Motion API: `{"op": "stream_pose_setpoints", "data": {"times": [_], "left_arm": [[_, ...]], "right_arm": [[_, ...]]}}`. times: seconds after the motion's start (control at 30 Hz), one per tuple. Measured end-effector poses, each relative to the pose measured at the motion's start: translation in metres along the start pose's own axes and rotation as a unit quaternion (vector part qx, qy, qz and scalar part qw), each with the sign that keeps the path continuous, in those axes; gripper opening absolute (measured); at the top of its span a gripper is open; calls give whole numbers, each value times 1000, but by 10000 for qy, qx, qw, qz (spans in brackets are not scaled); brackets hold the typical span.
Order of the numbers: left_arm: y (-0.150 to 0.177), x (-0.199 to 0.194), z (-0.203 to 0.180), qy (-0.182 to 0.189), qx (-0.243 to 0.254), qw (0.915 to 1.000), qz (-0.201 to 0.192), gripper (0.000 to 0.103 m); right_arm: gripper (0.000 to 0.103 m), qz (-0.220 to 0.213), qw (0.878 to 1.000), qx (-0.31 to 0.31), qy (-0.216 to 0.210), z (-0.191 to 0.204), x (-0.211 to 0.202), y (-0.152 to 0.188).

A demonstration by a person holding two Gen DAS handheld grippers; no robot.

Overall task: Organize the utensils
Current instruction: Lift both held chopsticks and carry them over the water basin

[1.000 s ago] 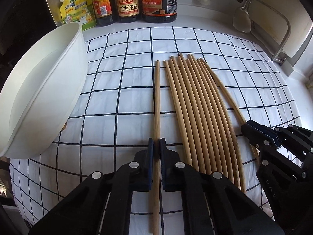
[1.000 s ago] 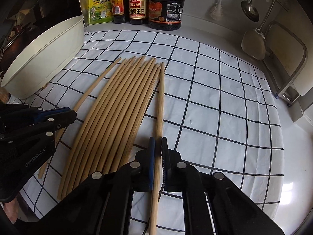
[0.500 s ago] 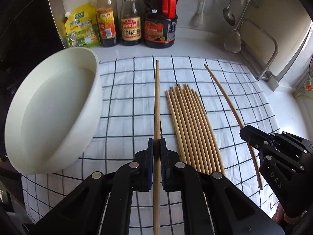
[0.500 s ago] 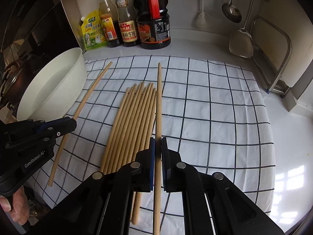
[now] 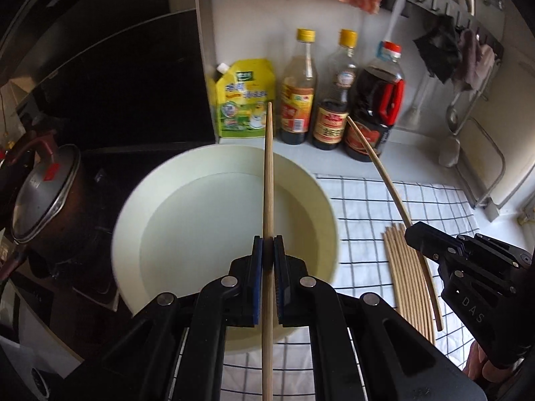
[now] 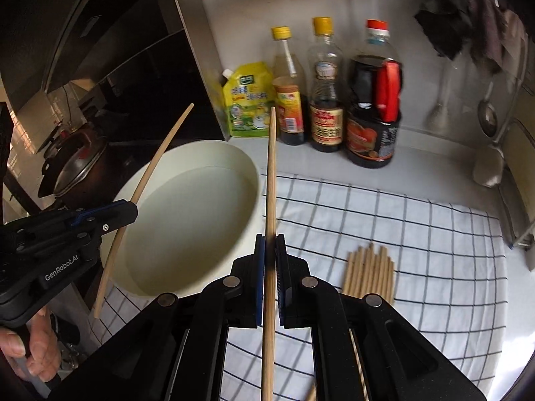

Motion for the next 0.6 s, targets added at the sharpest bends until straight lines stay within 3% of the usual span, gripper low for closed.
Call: {"op": "stream_pose_setpoints", "data": {"times": [0.27,0.6], "left_arm": [[-5,38,73,-195,-206,9992,292,7],[5,92,101,-64,-304,9969,720,7]], "right_arm": [[6,389,9984,-157,-366,72,67,-25],[6,1064,9942,-44,-137,85,131,-14]]}}
Point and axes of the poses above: each gripper's, at about its wrist camera, not at the fingertips, and x roughly the way its jaws point, z to its left, y to its underside, the point moved 3 cm from there along x, roughly the way its jaws point, and after that the axes turned 5 degrees about y, right-handed, at the moved point
